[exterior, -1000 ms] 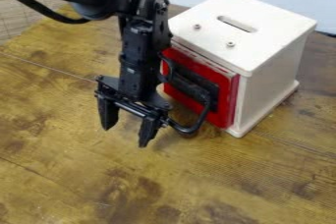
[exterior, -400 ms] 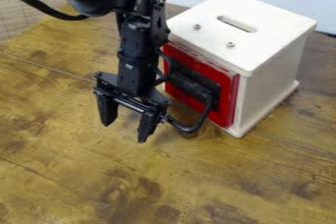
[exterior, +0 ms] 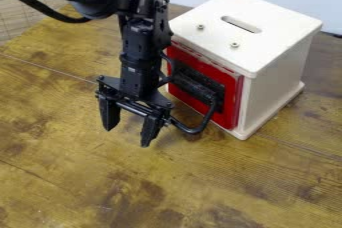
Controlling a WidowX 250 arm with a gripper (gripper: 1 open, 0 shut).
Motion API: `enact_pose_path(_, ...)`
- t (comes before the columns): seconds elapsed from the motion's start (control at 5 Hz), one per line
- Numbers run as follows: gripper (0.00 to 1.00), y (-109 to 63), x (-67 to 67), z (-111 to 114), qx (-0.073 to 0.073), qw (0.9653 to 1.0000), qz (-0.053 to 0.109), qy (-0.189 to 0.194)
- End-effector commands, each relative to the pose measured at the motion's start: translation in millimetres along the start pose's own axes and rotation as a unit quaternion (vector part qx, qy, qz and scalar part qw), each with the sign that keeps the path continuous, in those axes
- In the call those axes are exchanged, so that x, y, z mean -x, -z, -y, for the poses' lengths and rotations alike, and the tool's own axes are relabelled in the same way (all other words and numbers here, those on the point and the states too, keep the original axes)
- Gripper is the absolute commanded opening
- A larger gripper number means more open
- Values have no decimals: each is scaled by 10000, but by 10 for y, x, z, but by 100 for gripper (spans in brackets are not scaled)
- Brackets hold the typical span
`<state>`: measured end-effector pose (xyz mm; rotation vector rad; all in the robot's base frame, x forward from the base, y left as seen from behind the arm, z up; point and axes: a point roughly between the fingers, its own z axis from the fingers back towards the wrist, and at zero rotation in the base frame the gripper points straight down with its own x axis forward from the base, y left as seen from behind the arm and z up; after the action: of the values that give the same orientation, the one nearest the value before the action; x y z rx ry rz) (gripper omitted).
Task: Close the drawer
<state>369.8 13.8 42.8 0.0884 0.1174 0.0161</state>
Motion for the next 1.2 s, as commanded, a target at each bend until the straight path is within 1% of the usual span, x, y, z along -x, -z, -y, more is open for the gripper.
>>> enact_pose_path(0.0,100,-242,-99,-36,83,9991,396,-149)
enact_pose_path(1.0,100,-285,-95,-5,272,9982,446,-284)
